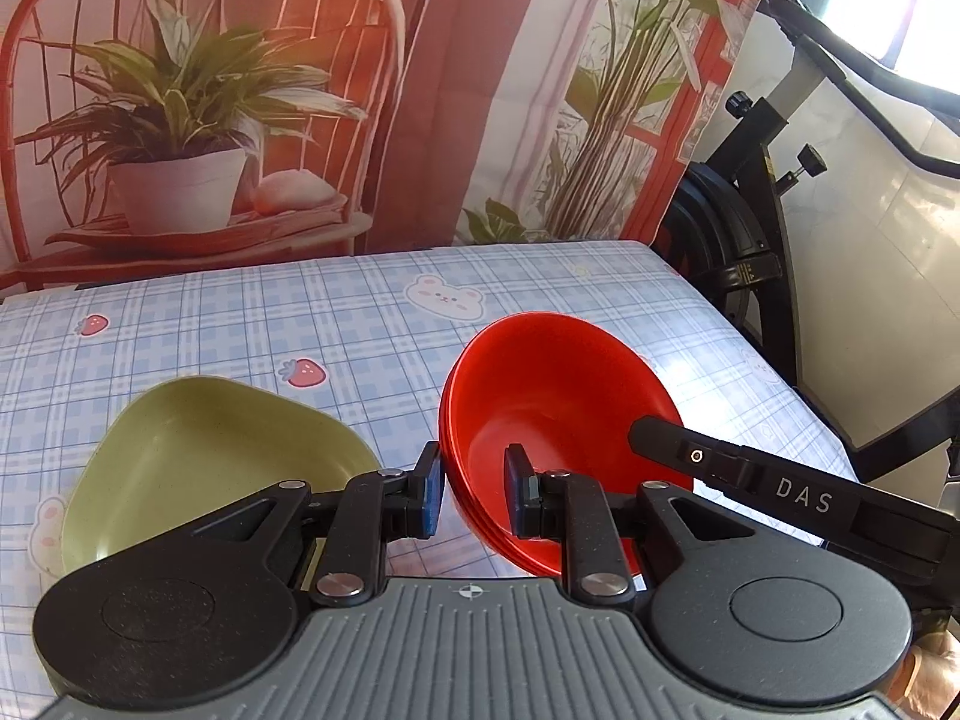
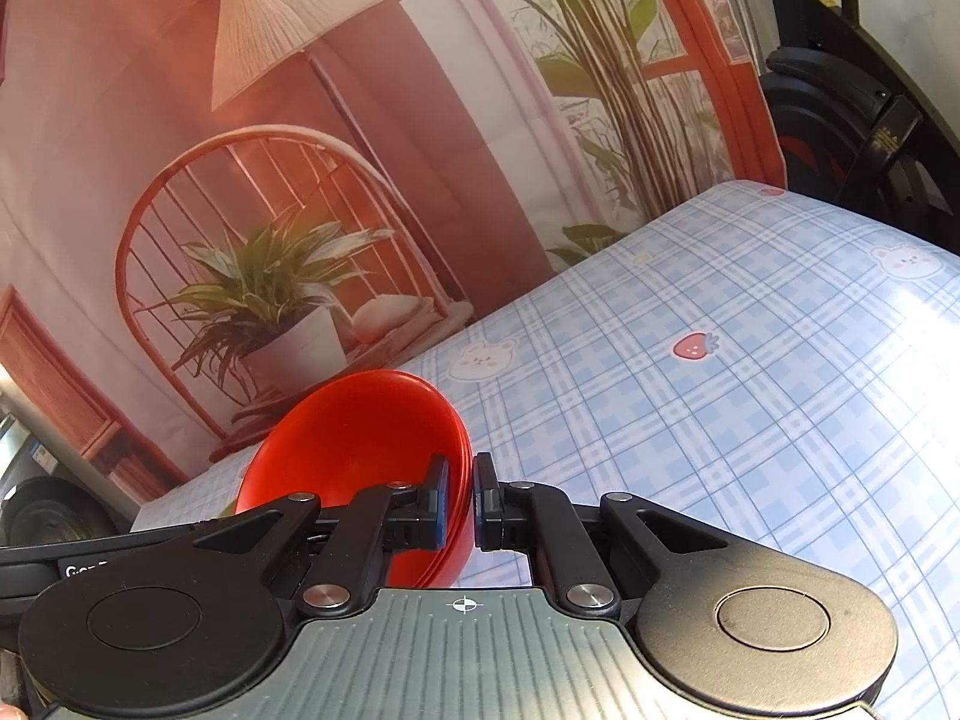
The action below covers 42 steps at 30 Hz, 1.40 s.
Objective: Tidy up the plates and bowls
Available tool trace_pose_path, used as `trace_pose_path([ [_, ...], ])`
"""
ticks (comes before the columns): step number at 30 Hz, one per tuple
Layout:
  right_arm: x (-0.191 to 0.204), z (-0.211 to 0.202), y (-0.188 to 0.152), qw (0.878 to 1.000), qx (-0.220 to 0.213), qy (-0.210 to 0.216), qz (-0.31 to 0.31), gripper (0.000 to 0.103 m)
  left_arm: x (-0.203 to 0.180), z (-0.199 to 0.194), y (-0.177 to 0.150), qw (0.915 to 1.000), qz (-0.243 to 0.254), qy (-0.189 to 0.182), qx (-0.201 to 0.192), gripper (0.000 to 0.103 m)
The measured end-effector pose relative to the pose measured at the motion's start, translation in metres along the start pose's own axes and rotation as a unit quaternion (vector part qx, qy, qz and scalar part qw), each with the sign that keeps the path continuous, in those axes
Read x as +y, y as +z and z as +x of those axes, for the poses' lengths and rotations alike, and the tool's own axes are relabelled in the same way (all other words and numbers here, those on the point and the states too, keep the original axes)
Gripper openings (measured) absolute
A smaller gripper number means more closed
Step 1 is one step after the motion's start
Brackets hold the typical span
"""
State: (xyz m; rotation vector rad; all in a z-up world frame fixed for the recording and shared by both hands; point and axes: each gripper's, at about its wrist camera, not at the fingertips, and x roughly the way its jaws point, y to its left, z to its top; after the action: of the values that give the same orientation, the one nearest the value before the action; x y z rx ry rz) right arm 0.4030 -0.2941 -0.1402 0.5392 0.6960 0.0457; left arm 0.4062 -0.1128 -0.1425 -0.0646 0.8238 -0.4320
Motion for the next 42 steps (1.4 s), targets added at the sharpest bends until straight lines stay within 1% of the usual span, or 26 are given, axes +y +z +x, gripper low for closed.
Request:
trace_pose_path([
  [6, 0.035, 0.002, 0.007, 1.000, 0.008, 0.015, -0.025, 0.008, 0.019, -0.026, 0.003, 0.9997, -0.011, 0.009, -0.018, 0.022],
  [11, 0.073, 0.016, 0.012, 0.997, 0.032, 0.033, -0.055, 0.008, 0.046, -0.045, 0.004, 0.9990, -0.031, 0.022, -0.025, 0.022],
  [16, 0.107, 0.036, 0.007, 0.993, 0.054, 0.038, -0.093, 0.008, 0.075, -0.058, 0.003, 0.9975, -0.056, 0.033, -0.028, 0.022],
  [21, 0.130, 0.052, -0.002, 0.989, 0.071, 0.035, -0.124, 0.008, 0.094, -0.063, -0.003, 0.9964, -0.069, 0.042, -0.026, 0.022],
  [26, 0.135, 0.065, -0.009, 0.988, 0.094, 0.036, -0.114, 0.008, 0.107, -0.060, -0.008, 0.9961, -0.074, 0.045, -0.017, 0.022],
  [31, 0.140, 0.076, -0.019, 0.985, 0.110, 0.027, -0.129, 0.008, 0.118, -0.057, -0.015, 0.9955, -0.082, 0.045, -0.011, 0.022],
  [42, 0.135, 0.085, -0.028, 0.983, 0.121, 0.008, -0.138, 0.008, 0.118, -0.047, -0.027, 0.9963, -0.076, 0.041, 0.001, 0.022],
])
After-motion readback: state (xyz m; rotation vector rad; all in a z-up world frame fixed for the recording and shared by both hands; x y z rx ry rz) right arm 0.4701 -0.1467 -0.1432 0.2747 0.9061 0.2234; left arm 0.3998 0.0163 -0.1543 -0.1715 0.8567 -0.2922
